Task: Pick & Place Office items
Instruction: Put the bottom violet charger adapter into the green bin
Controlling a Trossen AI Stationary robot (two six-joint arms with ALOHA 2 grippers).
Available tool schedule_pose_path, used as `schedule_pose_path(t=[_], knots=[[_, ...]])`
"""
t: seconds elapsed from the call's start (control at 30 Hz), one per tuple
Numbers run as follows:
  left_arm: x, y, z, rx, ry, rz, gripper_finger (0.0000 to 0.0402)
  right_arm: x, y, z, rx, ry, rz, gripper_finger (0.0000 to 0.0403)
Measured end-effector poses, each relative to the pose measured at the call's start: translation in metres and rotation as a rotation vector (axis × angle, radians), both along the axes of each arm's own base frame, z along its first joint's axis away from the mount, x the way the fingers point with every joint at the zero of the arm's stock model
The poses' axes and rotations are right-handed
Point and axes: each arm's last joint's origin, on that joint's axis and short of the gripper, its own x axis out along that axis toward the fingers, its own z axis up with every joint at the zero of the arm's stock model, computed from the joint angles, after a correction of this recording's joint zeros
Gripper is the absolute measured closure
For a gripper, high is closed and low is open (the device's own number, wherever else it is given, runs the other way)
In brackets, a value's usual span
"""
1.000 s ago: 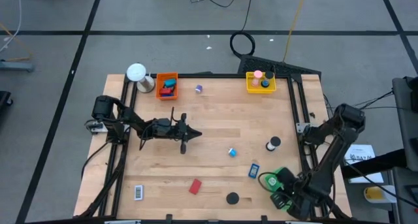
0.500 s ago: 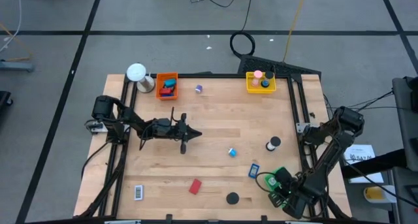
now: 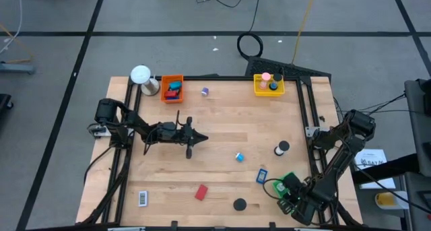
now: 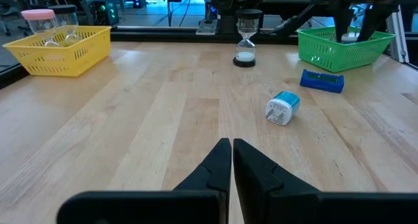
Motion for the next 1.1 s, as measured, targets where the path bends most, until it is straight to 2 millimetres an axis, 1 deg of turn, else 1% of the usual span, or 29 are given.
schedule_pose_path(t=[0.87,1.1], knots=[[0.0000,0.0000,0.0000,0.000,0.000,0.000,0.0380,0.0000,0.0013,0.0000,0.013,0.013,0.089,0.0245],[0.0000,0.0000,0.0000,0.000,0.000,0.000,0.0380,0.0034,0.0000,0.0001,0.014,0.009,0.114,0.0242]])
